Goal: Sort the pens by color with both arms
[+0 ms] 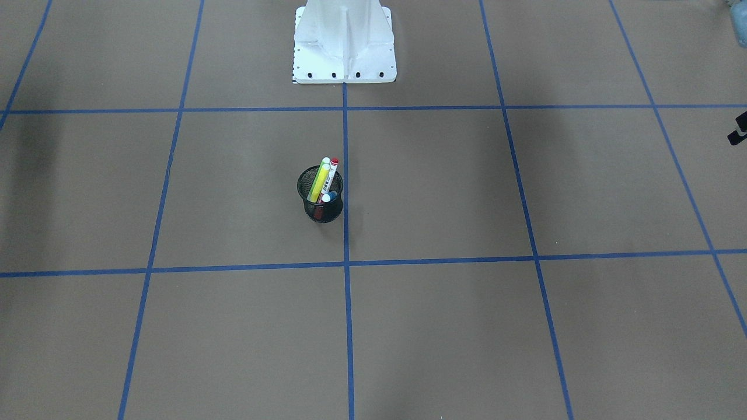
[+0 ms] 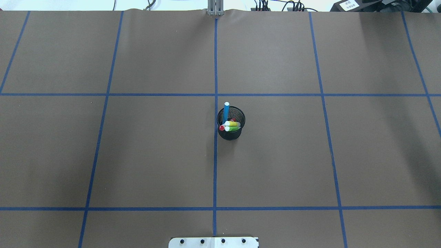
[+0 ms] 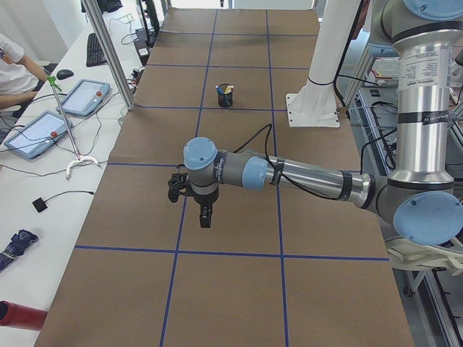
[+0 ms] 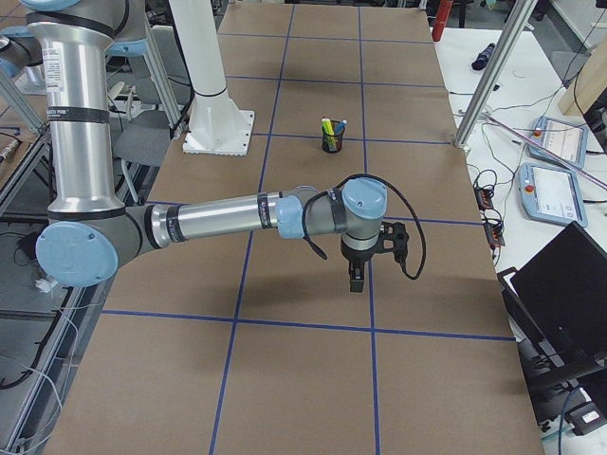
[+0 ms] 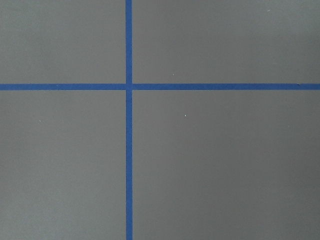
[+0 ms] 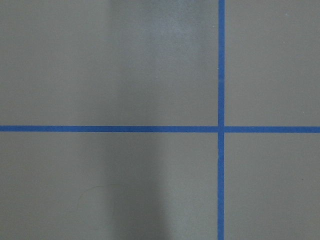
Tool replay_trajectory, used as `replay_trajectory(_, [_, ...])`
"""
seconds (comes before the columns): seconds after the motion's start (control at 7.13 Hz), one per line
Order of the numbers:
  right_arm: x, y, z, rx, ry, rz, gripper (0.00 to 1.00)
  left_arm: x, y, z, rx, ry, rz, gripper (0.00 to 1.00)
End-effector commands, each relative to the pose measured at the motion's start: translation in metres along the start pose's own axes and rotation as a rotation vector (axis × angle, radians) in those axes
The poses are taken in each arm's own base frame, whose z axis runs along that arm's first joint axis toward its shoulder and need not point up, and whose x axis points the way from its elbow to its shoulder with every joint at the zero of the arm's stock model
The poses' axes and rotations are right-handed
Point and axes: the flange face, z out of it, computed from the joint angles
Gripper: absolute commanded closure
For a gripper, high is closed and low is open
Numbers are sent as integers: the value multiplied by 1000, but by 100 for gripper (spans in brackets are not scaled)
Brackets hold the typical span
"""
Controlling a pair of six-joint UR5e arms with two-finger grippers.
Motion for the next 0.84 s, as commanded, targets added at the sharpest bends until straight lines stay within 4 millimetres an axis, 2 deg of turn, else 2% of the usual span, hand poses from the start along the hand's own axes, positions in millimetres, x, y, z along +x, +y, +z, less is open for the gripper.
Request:
replay_trajectory(0.0, [2,1,5,-9,14,2,1,8,5,-9,18,6,18,0])
replay_trajectory(0.28, [1,1,7,-13,14,8,1,8,5,-10,18,4,18,0])
replay_trajectory(0.7, [12,8,17,-34,20,31,1,6,5,-7,15,4,18,0])
